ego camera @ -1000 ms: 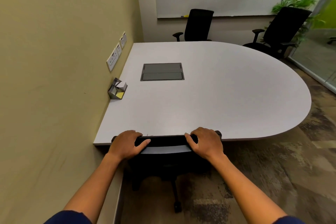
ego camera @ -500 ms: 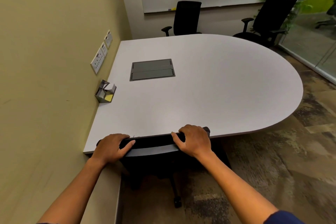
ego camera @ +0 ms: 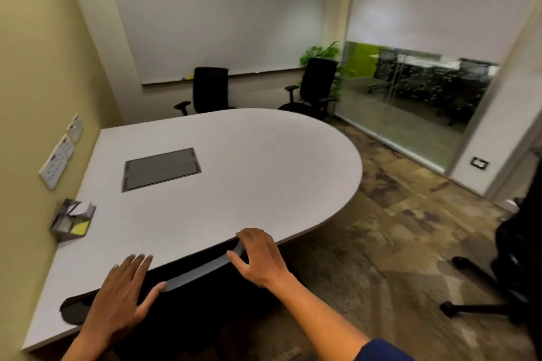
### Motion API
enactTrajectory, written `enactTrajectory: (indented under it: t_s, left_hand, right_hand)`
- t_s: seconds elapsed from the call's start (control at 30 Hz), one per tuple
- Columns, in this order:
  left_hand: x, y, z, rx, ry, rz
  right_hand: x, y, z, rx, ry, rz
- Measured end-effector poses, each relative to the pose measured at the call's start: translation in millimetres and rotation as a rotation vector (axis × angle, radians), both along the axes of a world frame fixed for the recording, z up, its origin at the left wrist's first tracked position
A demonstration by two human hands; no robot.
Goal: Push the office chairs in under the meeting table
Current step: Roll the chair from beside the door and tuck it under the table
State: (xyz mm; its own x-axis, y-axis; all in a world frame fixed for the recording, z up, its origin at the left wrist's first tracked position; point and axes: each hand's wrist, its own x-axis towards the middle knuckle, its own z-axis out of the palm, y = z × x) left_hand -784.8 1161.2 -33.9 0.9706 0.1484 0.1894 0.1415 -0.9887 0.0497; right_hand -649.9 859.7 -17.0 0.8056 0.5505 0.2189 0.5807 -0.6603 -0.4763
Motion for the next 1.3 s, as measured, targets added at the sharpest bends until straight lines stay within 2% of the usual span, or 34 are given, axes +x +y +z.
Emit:
enactTrajectory:
  t_s: [0.23, 0.27, 0.37, 0.77, 0.97, 1.17, 1.3]
  left_hand:
    - [21.5, -83.2, 25.4, -0.123, -0.142, -0.139]
    - [28.1, -109.0, 25.4, -0.143, -0.151, -0.197]
    - [41.7, -192.4, 15.0, -0.177, -0.103, -0.415]
    - [58.4, -416.7, 8.6, -0.258, 0.019, -0.859]
    - [89.7, -513.3, 27.6, -0.244, 0.052, -0.987]
    - [124.2, -595.5, 38.5, -0.215, 0.093, -1.070]
    - [150.5, -633.1, 50.8, -0.201, 0.054, -1.078]
  right_hand:
    - [-5.5, -78.4, 32.3, 0.018, -0.189, -0.197]
    - [-16.2, -109.5, 34.5, 0.011, -0.210, -0.266]
    - [-59.4, -211.2, 30.6, -0.007, -0.285, -0.501]
    - [-199.9, -466.9, 31.8, -0.189, -0.270, -1.116]
    - [-210.6, -556.0, 37.5, -0.181, -0.302, -1.279]
    - [-190.6, -626.6, 36.5, -0.158, -0.314, -1.335]
    - [-166.3, -652.7, 43.7, -0.134, -0.303, -1.319]
